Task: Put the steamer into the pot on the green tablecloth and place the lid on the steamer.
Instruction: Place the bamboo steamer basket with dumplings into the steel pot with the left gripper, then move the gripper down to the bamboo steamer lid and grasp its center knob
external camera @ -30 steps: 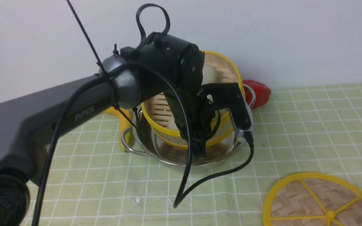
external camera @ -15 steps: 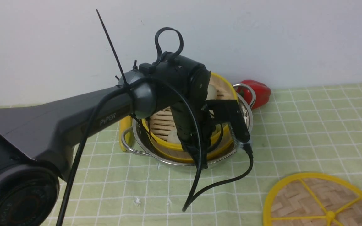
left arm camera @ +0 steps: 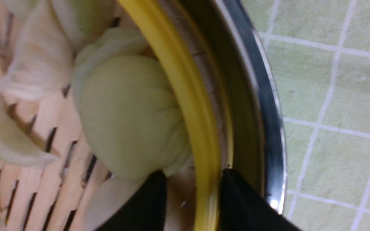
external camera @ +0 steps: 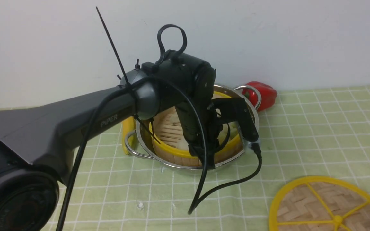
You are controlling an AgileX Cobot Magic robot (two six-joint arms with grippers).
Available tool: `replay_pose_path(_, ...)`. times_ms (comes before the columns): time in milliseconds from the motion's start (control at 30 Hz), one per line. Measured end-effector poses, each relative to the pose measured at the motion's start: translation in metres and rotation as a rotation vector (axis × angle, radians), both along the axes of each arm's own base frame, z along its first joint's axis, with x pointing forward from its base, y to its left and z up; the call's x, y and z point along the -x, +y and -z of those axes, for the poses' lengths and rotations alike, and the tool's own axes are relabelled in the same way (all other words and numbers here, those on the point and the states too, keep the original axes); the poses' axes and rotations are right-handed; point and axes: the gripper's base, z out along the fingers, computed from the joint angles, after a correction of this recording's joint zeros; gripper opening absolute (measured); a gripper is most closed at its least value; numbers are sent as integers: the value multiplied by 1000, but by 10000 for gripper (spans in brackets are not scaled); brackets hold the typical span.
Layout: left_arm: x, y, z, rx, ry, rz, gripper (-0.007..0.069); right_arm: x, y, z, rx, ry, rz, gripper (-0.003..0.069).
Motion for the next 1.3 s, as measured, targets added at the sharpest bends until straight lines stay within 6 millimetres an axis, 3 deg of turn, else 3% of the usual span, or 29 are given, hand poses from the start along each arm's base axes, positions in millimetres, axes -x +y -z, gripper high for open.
replay_pose_path(167,-3,2,-9,-35,-13,-8,329,0,0,0,0,0,0,243)
replay_pose_path(467,-8,5,-84,44,-140,-155,330,0,0,0,0,0,0,243)
replay_pose_path(567,-4,20,-131,86,-258,-290,223,0,0,0,0,0,0,243)
replay_pose_path(600,-4,22,-134,88,-267,-298,214,0,0,0,0,0,0,243)
replay_pose_path(700,0,52,-179,154,-397,-475,33,0,0,0,0,0,0,243)
replay_pose_path(733,2,55,-184,163,-406,-487,20,0,0,0,0,0,0,243)
replay_pose_path(800,11,77,-212,253,-458,-635,-21,0,0,0,0,0,0,243)
replay_pose_path(833,12,80,-215,264,-464,-656,-23,0,0,0,0,0,0,243)
replay_pose_path(900,26,95,-238,355,-497,-761,-23,0,0,0,0,0,0,243)
replay_pose_path(1067,37,104,-255,414,-527,-819,-22,0,0,0,0,0,0,243)
replay_pose_path(1300,36,103,-253,409,-522,-824,-19,0,0,0,0,0,0,243)
